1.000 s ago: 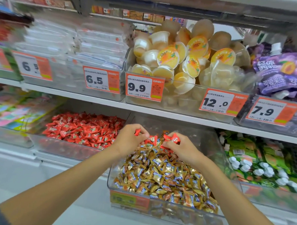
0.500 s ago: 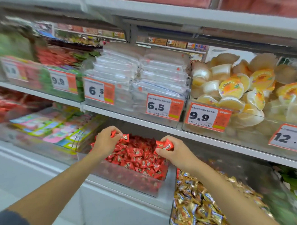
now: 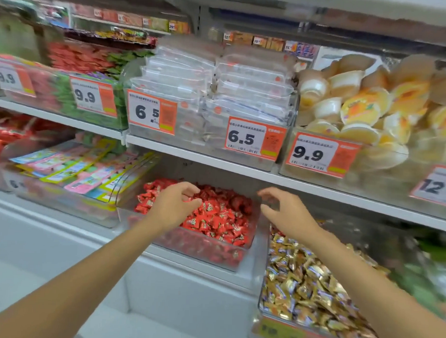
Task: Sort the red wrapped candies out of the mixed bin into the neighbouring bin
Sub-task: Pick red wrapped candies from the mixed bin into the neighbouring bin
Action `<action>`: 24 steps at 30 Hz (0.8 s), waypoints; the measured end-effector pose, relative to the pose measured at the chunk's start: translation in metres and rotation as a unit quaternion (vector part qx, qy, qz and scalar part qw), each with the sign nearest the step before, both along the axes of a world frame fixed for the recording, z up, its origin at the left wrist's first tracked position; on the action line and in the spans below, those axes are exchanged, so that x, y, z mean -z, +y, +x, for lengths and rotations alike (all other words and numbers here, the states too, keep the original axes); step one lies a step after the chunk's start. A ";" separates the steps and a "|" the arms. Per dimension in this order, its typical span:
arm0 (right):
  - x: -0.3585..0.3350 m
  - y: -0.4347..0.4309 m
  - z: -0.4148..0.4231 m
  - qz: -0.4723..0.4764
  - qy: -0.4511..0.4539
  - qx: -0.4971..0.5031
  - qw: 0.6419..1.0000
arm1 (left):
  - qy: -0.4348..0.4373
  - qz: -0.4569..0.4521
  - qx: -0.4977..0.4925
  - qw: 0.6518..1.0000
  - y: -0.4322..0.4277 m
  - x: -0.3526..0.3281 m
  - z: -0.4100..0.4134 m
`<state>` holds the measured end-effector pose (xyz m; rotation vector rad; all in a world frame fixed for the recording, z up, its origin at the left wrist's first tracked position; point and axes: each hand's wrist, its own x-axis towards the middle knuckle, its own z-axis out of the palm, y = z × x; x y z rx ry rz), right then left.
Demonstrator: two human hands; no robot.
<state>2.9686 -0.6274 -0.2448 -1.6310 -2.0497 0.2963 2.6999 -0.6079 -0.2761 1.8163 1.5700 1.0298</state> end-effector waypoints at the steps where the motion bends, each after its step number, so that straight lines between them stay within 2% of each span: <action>1: 0.001 -0.013 0.020 -0.001 0.008 0.021 1.000 | -0.024 -0.005 0.019 1.000 -0.008 -0.003 0.015; 5: 0.013 -0.037 0.082 -0.038 0.004 0.078 0.996 | -0.064 -0.023 0.076 0.995 -0.031 -0.005 0.074; 10: 0.044 -0.006 0.070 -0.078 -0.010 0.049 0.996 | -0.040 -0.046 0.095 0.994 -0.038 0.000 0.123; 13: 0.068 0.025 0.057 -0.106 -0.109 0.047 0.987 | -0.008 -0.045 0.094 0.995 -0.037 0.007 0.131; 15: 0.080 0.038 0.062 -0.120 -0.195 0.039 0.973 | -0.022 -0.053 0.099 0.993 -0.032 0.011 0.129; 16: 0.083 0.041 0.067 -0.125 -0.206 0.033 0.970 | -0.030 -0.056 0.101 0.993 -0.030 0.013 0.129; 20: 0.074 0.032 0.092 -0.147 -0.150 0.005 0.978 | -0.065 -0.061 0.101 0.991 -0.022 0.025 0.132; 24: 0.049 0.002 0.120 -0.156 0.013 0.020 0.988 | -0.072 -0.072 0.107 0.989 -0.015 0.031 0.134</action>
